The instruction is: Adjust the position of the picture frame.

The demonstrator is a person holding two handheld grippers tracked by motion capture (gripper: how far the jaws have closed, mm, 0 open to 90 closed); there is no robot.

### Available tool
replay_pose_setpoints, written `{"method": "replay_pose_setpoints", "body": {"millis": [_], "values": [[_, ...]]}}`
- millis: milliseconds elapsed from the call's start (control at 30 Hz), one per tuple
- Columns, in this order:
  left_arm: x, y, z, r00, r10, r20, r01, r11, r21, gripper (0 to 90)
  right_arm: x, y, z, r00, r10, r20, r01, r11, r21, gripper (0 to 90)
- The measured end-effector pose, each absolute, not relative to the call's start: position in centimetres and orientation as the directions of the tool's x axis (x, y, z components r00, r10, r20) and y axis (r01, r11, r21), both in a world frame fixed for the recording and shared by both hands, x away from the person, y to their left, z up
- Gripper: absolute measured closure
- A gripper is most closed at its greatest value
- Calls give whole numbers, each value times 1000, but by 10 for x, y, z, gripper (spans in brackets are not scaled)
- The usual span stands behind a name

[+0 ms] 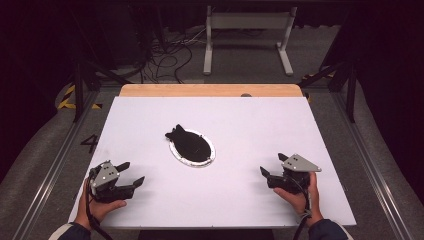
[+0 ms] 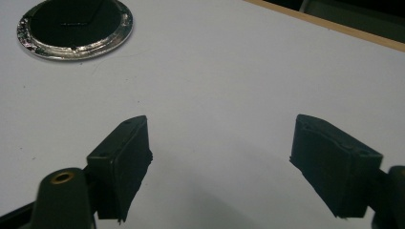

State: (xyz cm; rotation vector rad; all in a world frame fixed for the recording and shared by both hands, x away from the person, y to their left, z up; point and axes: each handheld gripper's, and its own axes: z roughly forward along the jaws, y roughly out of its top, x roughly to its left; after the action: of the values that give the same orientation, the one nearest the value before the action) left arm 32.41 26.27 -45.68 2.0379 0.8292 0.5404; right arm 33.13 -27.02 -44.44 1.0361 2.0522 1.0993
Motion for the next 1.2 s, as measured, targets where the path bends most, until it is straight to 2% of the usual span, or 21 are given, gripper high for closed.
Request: {"method": "replay_pose_setpoints", "body": {"millis": [100, 167, 200, 233, 367, 400, 433, 467, 567, 733, 833, 900, 967, 1100, 1133, 1167, 1200], "values": [[330, 261, -456, 696, 714, 70, 359, -432, 827, 404, 333, -271, -446, -532, 839, -116, 368, 353, 860, 291], [336, 261, -455, 695, 715, 71, 367, -439, 820, 516, 335, -272, -446, -535, 839, -96, 382, 342, 858, 354], [336, 261, -455, 695, 715, 71, 367, -439, 820, 583, 335, -272, -446, -535, 839, -96, 382, 342, 858, 354], [341, 261, -454, 696, 714, 74, 364, -439, 821, 623, 338, -272, -446, -540, 837, -90, 391, 345, 854, 444], [358, 251, -446, 743, 665, 73, 336, -466, 819, 763, 340, -266, -446, -593, 803, -51, 402, 350, 846, 670], [358, 251, -446, 743, 665, 73, 336, -466, 819, 792, 340, -266, -446, -593, 803, -51, 402, 350, 846, 670], [365, 243, -441, 754, 652, 85, 318, -474, 821, 817, 340, -258, -446, -630, 774, -59, 400, 388, 830, 781], [365, 243, -441, 754, 652, 85, 318, -474, 821, 840, 340, -258, -446, -630, 774, -59, 400, 388, 830, 781], [380, 232, -435, 748, 657, 90, 313, -469, 826, 861, 341, -244, -447, -671, 740, -51, 390, 411, 824, 878], [415, 217, -429, 728, 684, 51, 346, -431, 833, 870, 345, -222, -445, -698, 715, -32, 393, 420, 818, 900], [438, 205, -432, 723, 688, 59, 368, -456, 810, 898, 351, -210, -446, -695, 719, -24, 402, 417, 815, 900], [451, 198, -435, 720, 688, 89, 365, -485, 794, 899, 353, -208, -446, -695, 718, -25, 404, 419, 813, 900], [465, 192, -438, 711, 699, 72, 393, -480, 784, 900, 357, -204, -449, -697, 717, -13, 414, 416, 809, 900], [479, 181, -452, 708, 693, 135, 383, -537, 752, 900, 360, -201, -452, -694, 720, -6, 425, 417, 803, 900], [484, 184, -454, 698, 710, 91, 405, -496, 768, 900, 360, -200, -453, -697, 717, -7, 424, 420, 803, 900], [484, 184, -454, 698, 710, 91, 405, -496, 768, 896, 360, -199, -453, -704, 711, -8, 422, 427, 800, 900], [492, 190, -450, 656, 754, 40, 423, -411, 808, 899, 360, -197, -453, -710, 705, -7, 418, 430, 800, 900]]}}
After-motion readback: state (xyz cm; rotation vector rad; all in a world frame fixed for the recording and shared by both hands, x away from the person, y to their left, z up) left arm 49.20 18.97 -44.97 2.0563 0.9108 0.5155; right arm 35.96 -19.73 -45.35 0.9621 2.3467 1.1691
